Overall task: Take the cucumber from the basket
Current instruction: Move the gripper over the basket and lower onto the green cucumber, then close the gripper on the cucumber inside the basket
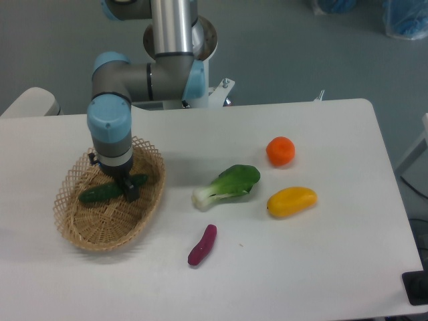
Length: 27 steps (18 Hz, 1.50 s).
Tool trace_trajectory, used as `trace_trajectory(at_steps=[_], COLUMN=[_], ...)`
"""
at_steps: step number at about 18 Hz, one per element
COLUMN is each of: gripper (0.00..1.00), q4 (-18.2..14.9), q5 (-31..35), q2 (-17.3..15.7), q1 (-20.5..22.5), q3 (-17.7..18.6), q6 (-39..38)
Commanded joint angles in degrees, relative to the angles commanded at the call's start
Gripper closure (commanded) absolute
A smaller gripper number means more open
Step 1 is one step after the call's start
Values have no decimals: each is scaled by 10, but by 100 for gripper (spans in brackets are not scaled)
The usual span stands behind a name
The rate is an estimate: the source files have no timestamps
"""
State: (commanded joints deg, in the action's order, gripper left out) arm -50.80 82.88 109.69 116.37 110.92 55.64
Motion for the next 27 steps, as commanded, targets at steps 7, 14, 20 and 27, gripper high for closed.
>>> trace_trajectory(at_steps=[7, 14, 20, 27], gripper=[34, 57, 57, 57], q4=[17, 15, -14, -68], q5=[9, 11, 11, 11], q2=[11, 5, -10, -11], q1=[-20, -18, -1, 47], q3=[-1, -11, -59, -112], q6=[-64, -82, -80, -69])
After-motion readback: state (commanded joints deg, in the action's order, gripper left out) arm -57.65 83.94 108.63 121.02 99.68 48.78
